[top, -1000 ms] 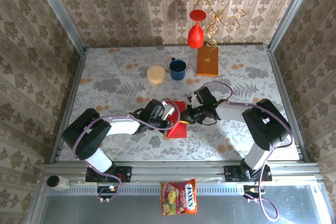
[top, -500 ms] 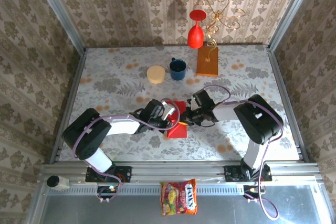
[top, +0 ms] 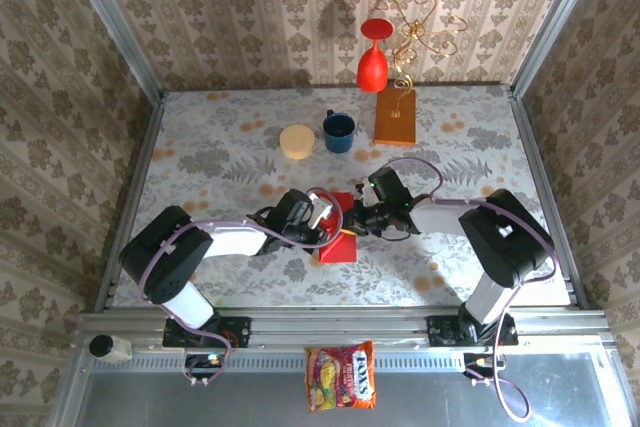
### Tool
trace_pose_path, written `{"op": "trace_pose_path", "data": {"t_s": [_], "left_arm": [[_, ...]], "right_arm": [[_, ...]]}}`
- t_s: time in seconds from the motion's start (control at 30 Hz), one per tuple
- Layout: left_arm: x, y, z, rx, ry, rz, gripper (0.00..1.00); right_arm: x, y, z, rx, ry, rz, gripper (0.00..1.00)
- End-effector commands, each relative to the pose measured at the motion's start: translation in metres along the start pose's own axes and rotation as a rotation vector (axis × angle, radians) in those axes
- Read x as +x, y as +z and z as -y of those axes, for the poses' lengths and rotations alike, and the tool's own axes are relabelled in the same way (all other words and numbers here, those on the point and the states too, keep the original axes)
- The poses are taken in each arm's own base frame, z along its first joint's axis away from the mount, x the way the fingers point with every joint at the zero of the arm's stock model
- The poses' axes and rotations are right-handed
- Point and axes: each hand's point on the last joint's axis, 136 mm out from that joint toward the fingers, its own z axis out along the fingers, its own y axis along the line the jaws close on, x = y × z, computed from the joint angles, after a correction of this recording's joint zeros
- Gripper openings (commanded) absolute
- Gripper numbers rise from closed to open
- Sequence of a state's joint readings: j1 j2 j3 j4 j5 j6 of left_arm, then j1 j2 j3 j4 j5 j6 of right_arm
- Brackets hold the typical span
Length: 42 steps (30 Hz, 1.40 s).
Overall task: Fold a paper plane with a square sheet of paper (pick it up from the middle)
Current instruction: Fold the triangle a second time at the center of the table.
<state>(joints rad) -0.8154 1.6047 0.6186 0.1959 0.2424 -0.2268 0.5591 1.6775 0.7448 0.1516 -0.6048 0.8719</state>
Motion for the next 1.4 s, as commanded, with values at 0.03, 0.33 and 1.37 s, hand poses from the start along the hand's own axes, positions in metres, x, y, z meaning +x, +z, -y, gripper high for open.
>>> {"op": "trace_pose_path", "data": {"t_s": [0.03, 0.33, 1.37], "left_arm": [[0.025, 0.006, -0.012, -0.034, -0.013, -0.085, 0.0], [0.025, 0.006, -0.014, -0.045, -0.025, -0.086, 0.0], [0.026, 0.006, -0.016, -0.049, -0.022, -0.094, 0.0]], "right_arm": [[0.016, 0.005, 0.003, 0.019, 0.02, -0.017, 0.0], [0.031, 0.029, 0.034, 0.048, 0.087, -0.056, 0.0], [-0.004, 0.023, 0.041, 0.096, 0.098, -0.01, 0.0]]}}
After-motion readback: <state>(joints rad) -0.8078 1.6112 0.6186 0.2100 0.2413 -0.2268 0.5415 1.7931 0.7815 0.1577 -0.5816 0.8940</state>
